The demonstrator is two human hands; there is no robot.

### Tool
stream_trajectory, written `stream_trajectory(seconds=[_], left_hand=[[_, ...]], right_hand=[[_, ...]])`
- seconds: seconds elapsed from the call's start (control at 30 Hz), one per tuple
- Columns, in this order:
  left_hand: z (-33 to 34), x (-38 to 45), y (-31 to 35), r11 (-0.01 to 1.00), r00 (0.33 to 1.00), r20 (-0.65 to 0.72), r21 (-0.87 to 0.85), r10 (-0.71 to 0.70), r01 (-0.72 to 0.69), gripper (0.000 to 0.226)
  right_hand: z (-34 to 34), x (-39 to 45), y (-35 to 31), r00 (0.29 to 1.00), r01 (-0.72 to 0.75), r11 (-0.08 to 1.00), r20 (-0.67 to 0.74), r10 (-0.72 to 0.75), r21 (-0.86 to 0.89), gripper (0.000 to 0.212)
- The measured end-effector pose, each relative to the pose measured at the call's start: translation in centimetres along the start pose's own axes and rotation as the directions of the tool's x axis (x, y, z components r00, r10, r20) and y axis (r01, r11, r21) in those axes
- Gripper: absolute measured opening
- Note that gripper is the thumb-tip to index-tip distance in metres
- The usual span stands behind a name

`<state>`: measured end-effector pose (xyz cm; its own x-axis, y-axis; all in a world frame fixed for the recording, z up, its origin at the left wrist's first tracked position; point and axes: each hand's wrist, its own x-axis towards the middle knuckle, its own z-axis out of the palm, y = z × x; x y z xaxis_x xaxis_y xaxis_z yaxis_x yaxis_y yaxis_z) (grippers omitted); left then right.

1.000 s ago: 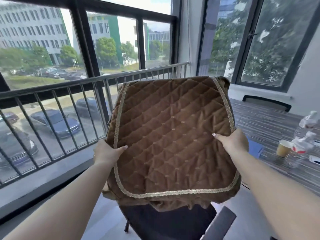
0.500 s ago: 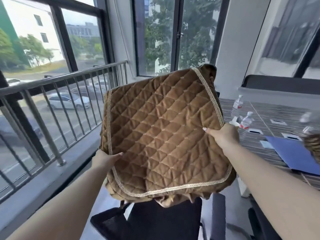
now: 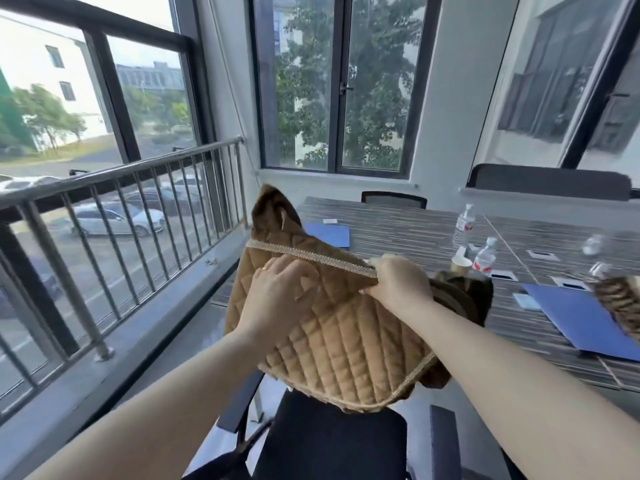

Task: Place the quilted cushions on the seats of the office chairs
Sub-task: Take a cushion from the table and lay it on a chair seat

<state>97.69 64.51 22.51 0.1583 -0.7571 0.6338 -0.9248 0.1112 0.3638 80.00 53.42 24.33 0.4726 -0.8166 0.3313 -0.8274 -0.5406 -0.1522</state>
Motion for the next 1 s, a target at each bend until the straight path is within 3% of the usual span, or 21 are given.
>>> stream_trajectory(seconds=[0.07,0.13,0.23,0.33,0.4,0.47,0.57,0.63,0.7,0.77,0.93,1.0], left_hand=[[-0.2,1.0,0.5,0.985,0.991,-0.011,0.112,0.134,-0.132,0.028],[-0.2,1.9,1.0,0.949,0.980,0.120,0.254,0.161,-0.187,0.048],[0.1,3.1,1.4,0.918,0.955,0.296,0.379,0.000,-0.117,0.050],[0.2,3.4,1.4,0.940,0.973,0.217,0.341,-0.078,-0.001,0.032],[0.4,3.4,1.8,0.962,0.979,0.162,0.262,-0.126,0.081,0.030],[0.4,3.5,1.9,0.966,0.972,0.148,0.211,-0.185,0.151,0.033],[0.0,3.4,1.0,0.958,0.953,0.126,0.117,-0.274,0.260,0.034],[-0.8,3.5,-0.1,0.940,0.935,0.094,-0.001,-0.341,0.342,0.030],[-1.6,3.8,-0.6,0.895,0.908,0.058,-0.150,-0.416,0.420,0.027],[-2.5,3.9,-0.8,0.811,0.854,0.036,-0.297,-0.518,0.504,0.025],[-3.2,3.5,-1.7,0.483,0.643,0.054,-0.614,-0.764,0.625,0.035],[-3.0,3.1,-2.3,0.379,0.584,0.089,-0.680,-0.807,0.628,0.037]], right_hand=[[-0.2,0.7,-0.7,0.990,0.135,0.979,-0.014,-0.138,-0.150,0.033],[-0.4,1.4,-1.2,0.969,0.238,0.940,-0.008,-0.247,-0.243,0.028],[-0.4,2.3,-1.7,0.936,0.335,0.894,-0.006,-0.353,-0.297,0.027],[0.6,2.6,-1.1,0.892,0.359,0.902,-0.196,-0.407,-0.239,0.038],[1.4,1.8,-0.1,0.883,0.298,0.948,-0.346,-0.318,-0.112,0.061],[2.7,0.5,0.9,0.894,0.214,0.977,-0.407,-0.189,0.017,0.082],[5.1,-1.4,2.0,0.938,0.040,0.981,-0.346,0.029,0.191,0.101],[7.0,-2.7,2.9,0.950,-0.176,0.939,-0.200,0.240,0.295,0.105],[9.1,-4.1,4.3,0.886,-0.429,0.827,-0.009,0.464,0.364,0.106],[10.0,-5.0,5.4,0.776,-0.596,0.653,0.129,0.617,0.467,0.108],[11.2,-5.7,7.5,0.565,-0.728,0.271,0.328,0.757,0.630,0.112],[12.1,-5.9,8.0,0.496,-0.725,0.047,0.473,0.728,0.687,0.107]])
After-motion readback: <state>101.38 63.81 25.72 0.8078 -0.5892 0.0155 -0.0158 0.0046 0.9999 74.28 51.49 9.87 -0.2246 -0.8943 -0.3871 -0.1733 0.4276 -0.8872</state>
